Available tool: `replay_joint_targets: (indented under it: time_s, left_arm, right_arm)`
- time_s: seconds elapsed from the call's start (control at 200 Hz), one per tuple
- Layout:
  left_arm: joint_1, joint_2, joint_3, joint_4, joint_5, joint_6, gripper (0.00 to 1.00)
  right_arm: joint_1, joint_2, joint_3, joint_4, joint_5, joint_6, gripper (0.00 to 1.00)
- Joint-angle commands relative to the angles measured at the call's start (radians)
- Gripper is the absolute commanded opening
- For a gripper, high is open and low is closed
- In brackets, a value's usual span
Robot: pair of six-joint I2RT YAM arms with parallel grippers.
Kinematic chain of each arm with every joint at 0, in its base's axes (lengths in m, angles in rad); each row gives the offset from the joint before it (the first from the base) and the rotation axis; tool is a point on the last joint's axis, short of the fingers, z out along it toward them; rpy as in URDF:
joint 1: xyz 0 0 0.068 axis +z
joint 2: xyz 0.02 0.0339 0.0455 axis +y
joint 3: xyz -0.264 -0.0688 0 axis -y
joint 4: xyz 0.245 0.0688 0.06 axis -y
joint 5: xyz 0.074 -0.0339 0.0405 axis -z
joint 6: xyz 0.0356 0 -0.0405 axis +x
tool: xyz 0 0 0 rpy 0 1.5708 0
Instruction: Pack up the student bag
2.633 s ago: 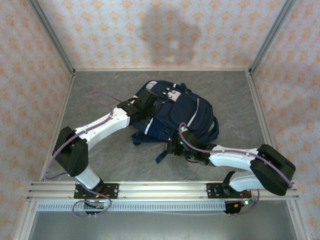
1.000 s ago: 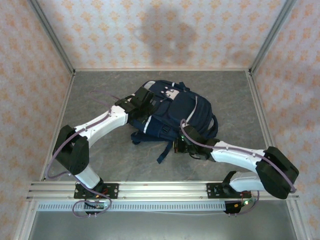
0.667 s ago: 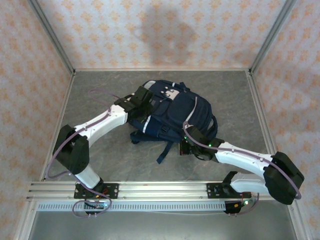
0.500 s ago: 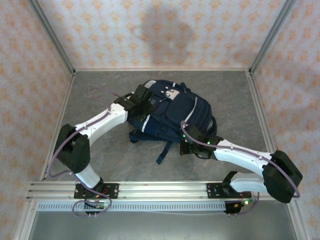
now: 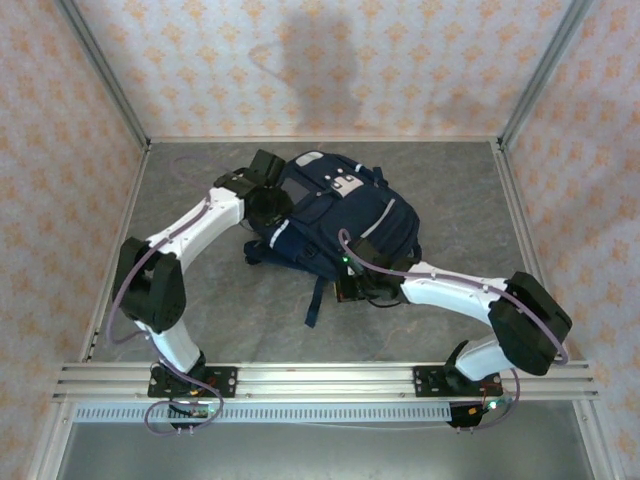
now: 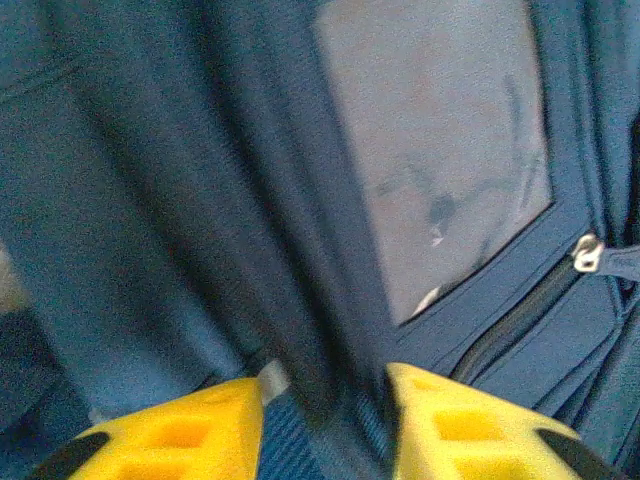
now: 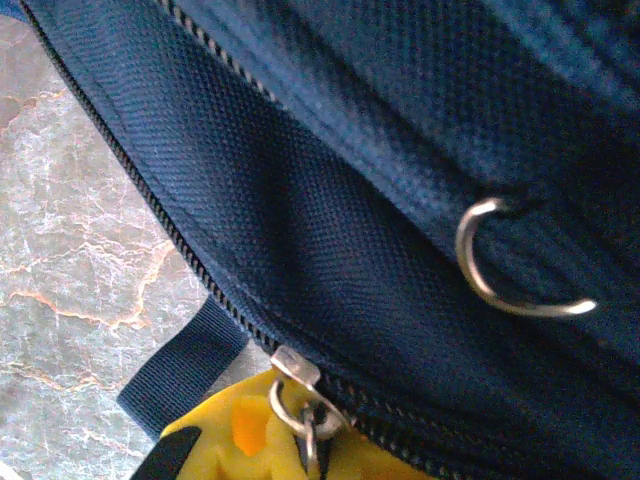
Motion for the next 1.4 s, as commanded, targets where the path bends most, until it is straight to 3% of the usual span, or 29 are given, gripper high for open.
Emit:
replay_joint_targets:
  time_s: [0.0, 0.17, 0.33, 0.465, 0.841, 0.941, 1.181, 1.281, 1.396]
  left_arm:
    - [-0.010, -0.139, -0.134, 0.006, 0.093, -0.035, 0.47]
    - [-0.061, -0.332, -0.397, 0.219, 0.117, -0.199, 0.60]
    - [-0.175, -0.375, -0.524, 0.444, 0.079, -0.319, 0.60]
    - [-0.221, -0.303, -0.540, 0.563, 0.082, -0.356, 0.57]
    - [-0.247, -0.202, -0.509, 0.516, 0.095, -0.375, 0.44]
    - [-0.248, -0.216, -0.509, 0.452, 0.091, -0.366, 0.45]
    - [-0.250, -0.165, -0.492, 0.472, 0.101, -0.357, 0.48]
    - [-0.249, -0.136, -0.469, 0.455, 0.081, -0.331, 0.41]
    - [-0.244, -0.103, -0.446, 0.411, 0.067, -0.294, 0.25]
  right_arm:
    - [0.018, -0.016, -0.016, 0.136, 0.071, 0.118, 0.00]
    - [0.035, -0.035, -0.031, 0.174, 0.111, 0.148, 0.00]
    - [0.036, -0.026, -0.039, 0.184, 0.110, 0.162, 0.00]
    - [0.036, -0.024, -0.047, 0.188, 0.109, 0.170, 0.00]
    - [0.036, -0.035, -0.048, 0.148, 0.137, 0.164, 0.00]
    - [0.037, -0.028, -0.046, 0.137, 0.137, 0.162, 0.00]
    - [0.036, -0.010, -0.042, 0.150, 0.133, 0.169, 0.00]
    - [0.035, -0.007, -0.028, 0.112, 0.145, 0.161, 0.00]
    - [0.035, -0.009, -0.013, 0.037, 0.154, 0.160, 0.00]
